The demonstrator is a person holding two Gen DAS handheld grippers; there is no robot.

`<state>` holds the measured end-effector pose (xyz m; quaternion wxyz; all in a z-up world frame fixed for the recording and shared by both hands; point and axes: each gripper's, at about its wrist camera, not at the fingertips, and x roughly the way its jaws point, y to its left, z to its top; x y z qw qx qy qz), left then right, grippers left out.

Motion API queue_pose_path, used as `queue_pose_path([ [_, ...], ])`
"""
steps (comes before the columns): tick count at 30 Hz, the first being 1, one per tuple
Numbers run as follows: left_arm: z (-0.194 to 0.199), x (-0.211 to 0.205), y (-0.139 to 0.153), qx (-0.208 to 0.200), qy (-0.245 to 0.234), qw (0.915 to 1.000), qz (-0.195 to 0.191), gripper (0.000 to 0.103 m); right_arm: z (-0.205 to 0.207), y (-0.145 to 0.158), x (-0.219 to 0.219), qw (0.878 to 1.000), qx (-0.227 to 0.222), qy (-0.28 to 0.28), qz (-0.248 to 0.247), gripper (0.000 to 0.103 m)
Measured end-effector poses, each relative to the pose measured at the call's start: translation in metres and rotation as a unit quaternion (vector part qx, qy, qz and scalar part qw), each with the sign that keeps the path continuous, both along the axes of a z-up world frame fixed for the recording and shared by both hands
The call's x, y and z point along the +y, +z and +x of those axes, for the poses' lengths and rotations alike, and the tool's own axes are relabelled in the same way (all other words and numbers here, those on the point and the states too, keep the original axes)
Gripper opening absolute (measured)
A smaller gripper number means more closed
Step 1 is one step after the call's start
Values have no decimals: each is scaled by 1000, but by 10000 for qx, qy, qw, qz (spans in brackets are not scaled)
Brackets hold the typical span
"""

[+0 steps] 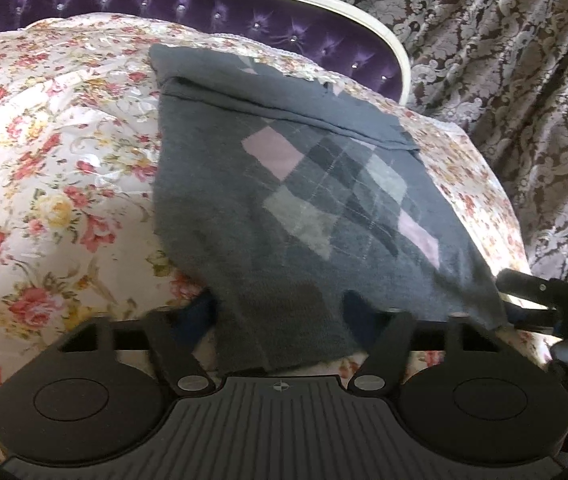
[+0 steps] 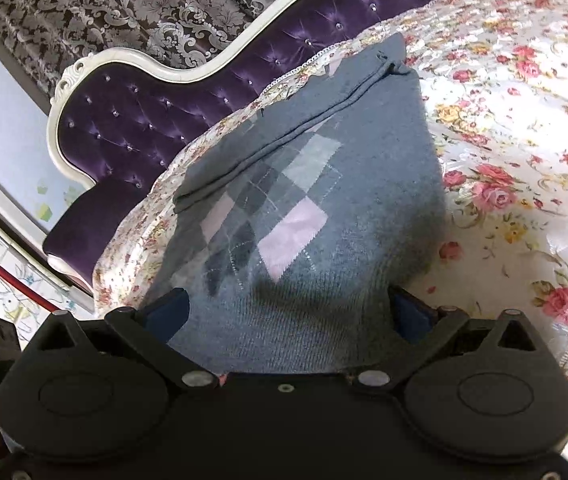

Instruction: Fold small clothes

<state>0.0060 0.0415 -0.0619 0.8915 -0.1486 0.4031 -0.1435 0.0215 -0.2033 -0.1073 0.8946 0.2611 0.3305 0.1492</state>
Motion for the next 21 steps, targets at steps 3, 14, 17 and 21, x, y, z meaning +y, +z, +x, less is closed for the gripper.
queue_pose_path([
  [3,2,4,0,33,49,10000,-63,45,1,1,3,9999,100,31,-59,101],
  [14,4,14,3,59,204,9996,-197,6,0,-4,-3,9981,537,-298,-30,16],
  [17,4,20,17,-55,226,9989,-407,6,-5,5,-3,9987,400,-289,-106,16],
  [21,7,23,47,-455,190,9973,-549,6,-8,29,-7,9996,75,-263,38,16],
])
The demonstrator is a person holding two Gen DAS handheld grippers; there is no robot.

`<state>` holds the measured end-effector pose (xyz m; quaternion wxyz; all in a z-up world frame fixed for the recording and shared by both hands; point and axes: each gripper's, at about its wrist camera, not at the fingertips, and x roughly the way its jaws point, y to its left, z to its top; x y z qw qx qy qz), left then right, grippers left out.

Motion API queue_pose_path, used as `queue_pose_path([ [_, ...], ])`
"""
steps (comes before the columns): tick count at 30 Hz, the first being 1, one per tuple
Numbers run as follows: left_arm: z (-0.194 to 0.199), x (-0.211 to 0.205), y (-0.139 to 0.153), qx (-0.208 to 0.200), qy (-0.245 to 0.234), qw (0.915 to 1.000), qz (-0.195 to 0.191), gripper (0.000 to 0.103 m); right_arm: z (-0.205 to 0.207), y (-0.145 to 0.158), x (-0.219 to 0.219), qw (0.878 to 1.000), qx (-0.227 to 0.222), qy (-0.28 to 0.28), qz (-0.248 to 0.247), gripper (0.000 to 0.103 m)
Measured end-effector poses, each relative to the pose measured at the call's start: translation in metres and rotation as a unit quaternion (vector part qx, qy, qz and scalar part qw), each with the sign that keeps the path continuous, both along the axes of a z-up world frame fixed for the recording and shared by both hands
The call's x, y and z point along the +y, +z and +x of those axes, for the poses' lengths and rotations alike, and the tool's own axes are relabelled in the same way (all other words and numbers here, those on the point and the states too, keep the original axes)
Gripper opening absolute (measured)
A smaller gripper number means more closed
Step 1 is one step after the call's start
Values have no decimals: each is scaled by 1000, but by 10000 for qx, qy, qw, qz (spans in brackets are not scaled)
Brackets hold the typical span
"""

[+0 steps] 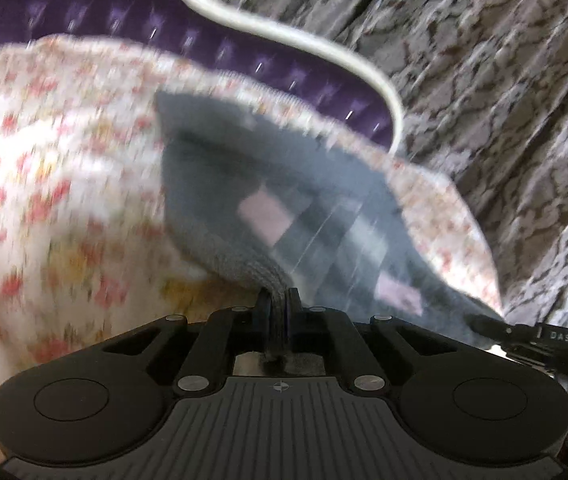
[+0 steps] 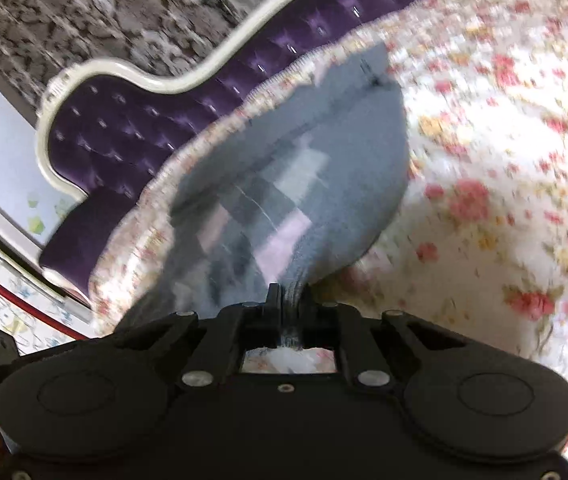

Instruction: Fold small clothes

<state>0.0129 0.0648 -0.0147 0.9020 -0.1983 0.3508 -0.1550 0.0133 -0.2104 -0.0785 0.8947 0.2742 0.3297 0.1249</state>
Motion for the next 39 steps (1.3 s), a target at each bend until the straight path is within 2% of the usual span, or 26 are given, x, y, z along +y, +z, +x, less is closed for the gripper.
queue_pose_path([
  [5,15,5,39,-506,-88,9985,-170,6,8,34,-5,9988,-446,35,214,16],
  [11,48,4,69,-855,-144,9959,-256,6,38,72,-7,9945,-954,162,397,16],
  [16,90,10,82,-1079,7,9938,-278,6,77,100,-4,9901,-1337,262,342,16],
  [19,126,15,80,-1057,128,9937,-346,6,109,107,-7,9883,-1480,217,308,16],
  [24,193,15,63,-924,340,9950,-149,6,177,100,-15,9878,-1532,96,273,16],
  [27,233,14,41,-617,455,9970,-115,6,216,88,-21,9893,-1445,-16,219,16],
  [33,294,14,-8,-53,703,9974,146,6,294,48,-29,9950,-974,-232,3,16],
  [39,328,18,-45,310,872,9947,450,7,342,5,-34,9983,-476,-337,-88,16],
])
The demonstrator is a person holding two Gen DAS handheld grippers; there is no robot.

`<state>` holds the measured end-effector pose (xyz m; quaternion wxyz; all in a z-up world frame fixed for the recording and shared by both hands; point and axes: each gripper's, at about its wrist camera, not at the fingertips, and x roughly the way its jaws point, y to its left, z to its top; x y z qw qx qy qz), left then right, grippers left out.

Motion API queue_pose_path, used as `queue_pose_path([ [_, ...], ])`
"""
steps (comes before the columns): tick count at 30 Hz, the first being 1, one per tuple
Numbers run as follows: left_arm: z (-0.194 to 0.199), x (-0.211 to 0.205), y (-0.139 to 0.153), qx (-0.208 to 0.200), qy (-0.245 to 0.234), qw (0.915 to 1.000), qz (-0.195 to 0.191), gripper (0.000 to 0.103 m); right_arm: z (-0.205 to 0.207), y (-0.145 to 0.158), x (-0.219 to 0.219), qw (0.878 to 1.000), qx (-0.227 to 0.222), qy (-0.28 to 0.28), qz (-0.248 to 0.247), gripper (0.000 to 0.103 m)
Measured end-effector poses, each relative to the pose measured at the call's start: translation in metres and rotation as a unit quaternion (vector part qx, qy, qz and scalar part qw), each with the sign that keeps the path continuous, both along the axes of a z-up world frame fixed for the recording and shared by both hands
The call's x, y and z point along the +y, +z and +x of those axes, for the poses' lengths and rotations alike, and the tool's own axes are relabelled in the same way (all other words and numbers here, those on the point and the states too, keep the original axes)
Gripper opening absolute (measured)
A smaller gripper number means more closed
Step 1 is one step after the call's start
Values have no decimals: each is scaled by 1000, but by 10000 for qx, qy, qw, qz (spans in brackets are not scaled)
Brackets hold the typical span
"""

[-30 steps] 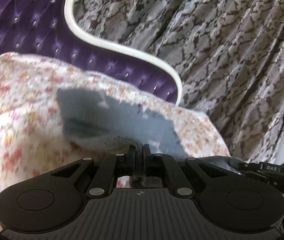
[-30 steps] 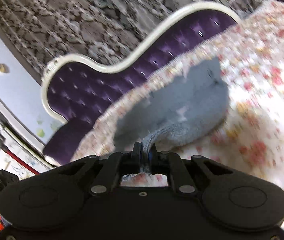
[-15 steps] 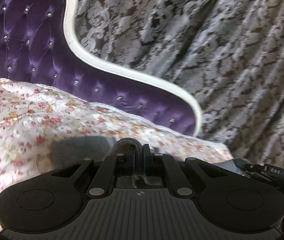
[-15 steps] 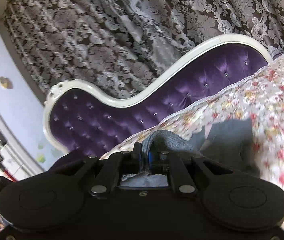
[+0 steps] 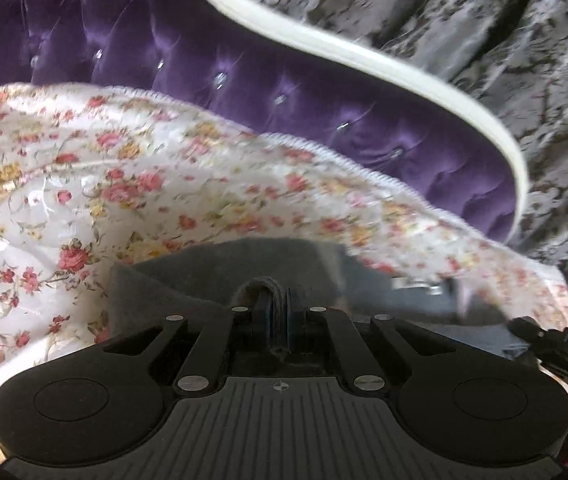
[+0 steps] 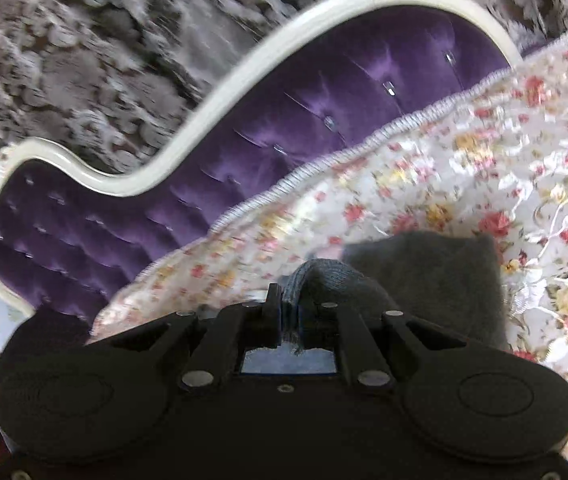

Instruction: Fold small clothes

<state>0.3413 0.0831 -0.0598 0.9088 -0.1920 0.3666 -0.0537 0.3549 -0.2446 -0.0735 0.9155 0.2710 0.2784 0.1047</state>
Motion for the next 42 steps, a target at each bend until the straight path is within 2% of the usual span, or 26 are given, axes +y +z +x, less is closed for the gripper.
queue_pose_path([
  [1,3,2,-5,39,33,10000,-38,9,5,-6,0,10000,70,-10,-29,17],
  [4,14,10,-12,160,176,9996,-144,32,15,-17,0,9997,202,-50,-161,22],
  [5,16,13,-11,107,284,9995,-93,37,19,-18,0,9995,220,-59,-198,28],
  [6,17,15,-8,50,399,9992,9,39,20,-18,-2,9994,206,-119,-240,36],
  [8,15,20,3,-98,591,9979,229,45,22,-15,-6,9991,88,-287,-293,70],
  [9,13,22,9,-190,608,9976,279,45,21,-13,-10,9989,-3,-365,-307,75],
  [14,-15,7,35,-614,190,9948,793,70,2,10,-9,9968,-330,-409,-608,76],
  [17,-28,-18,33,-591,-252,9919,1096,72,-12,20,15,9916,-463,-112,-1204,76],
  [20,-34,-37,18,-463,-542,9888,1311,72,-19,16,49,9829,-465,353,-1744,76],
  [24,-26,-45,-11,-81,-534,9838,1707,72,-20,1,89,9689,-379,942,-2257,76],
  [26,-26,-44,-19,-143,-434,9801,1930,88,-19,-8,99,9623,-292,1071,-2484,76],
  [29,-24,-36,-23,-85,-333,9837,1766,92,-13,-19,96,9550,-57,861,-2836,76],
  [31,-23,-39,-24,-83,-314,9824,1842,95,-7,-25,79,9573,78,548,-2837,78],
  [34,-25,-44,-28,-151,-241,9804,1949,98,-3,-29,56,9661,159,209,-2569,78],
  [42,-21,-43,-30,-74,-257,9806,1941,101,0,-29,55,9632,162,70,-2681,78],
])
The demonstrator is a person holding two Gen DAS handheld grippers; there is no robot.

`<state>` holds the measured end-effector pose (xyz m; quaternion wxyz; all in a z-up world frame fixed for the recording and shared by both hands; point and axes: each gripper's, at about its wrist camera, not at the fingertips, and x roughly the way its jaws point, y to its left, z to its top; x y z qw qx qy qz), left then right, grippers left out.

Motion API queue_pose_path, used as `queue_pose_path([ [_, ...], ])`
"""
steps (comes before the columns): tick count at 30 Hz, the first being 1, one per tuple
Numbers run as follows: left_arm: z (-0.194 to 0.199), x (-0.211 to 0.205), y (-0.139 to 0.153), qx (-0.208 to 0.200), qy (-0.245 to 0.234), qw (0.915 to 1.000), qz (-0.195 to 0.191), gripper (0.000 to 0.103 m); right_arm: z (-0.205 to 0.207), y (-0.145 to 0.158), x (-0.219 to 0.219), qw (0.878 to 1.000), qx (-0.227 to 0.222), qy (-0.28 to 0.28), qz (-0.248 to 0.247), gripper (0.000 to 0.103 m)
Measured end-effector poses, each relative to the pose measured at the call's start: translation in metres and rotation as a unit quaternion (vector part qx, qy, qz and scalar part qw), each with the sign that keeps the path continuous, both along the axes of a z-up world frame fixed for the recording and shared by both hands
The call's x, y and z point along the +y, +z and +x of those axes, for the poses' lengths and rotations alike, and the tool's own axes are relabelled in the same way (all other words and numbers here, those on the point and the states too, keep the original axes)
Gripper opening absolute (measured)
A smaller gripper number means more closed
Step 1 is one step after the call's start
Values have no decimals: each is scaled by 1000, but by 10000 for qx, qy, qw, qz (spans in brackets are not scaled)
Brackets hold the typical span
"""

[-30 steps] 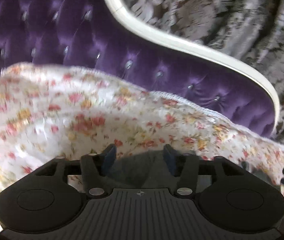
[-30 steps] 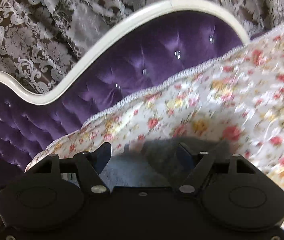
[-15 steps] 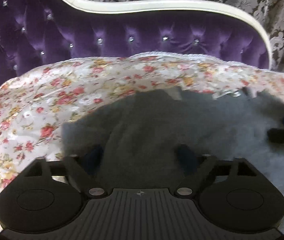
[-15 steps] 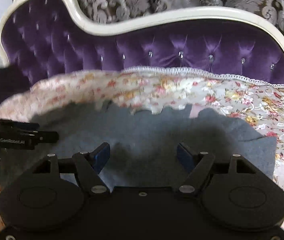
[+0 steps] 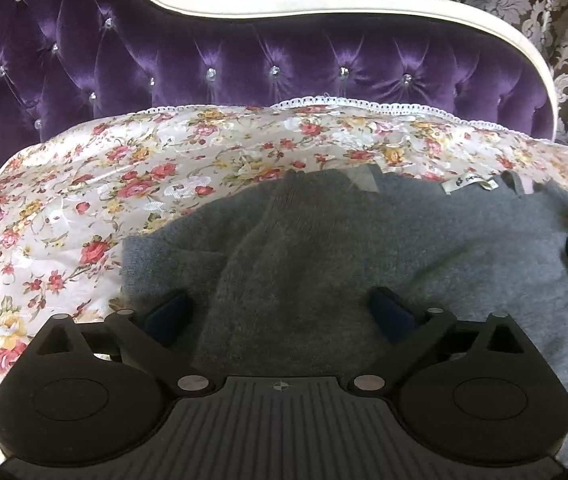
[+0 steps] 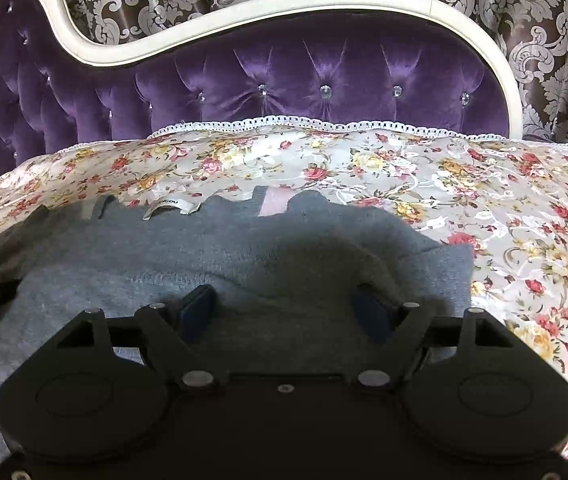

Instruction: Fold small clothes

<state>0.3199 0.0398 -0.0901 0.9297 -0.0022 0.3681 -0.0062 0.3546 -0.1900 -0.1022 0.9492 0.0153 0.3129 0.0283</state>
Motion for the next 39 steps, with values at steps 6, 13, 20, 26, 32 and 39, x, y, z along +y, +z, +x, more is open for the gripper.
queue_pose_path([
  [6,1,-1,-1,12,11,10000,42,103,-10,10,5,9997,-148,-130,-110,82],
  [13,2,-1,-2,18,-1,10000,46,103,-51,22,49,9951,-411,666,-601,89],
  [20,2,0,-1,44,-7,10000,48,103,-73,0,45,9958,-96,668,-621,92],
  [26,3,0,-2,50,-10,10000,61,103,-93,-1,30,9968,42,625,-491,93],
  [32,3,0,-2,47,-18,10000,74,103,-100,15,3,9981,14,494,375,94],
  [39,3,0,-1,28,-25,10000,81,103,-68,38,-37,9936,-392,79,1055,94],
])
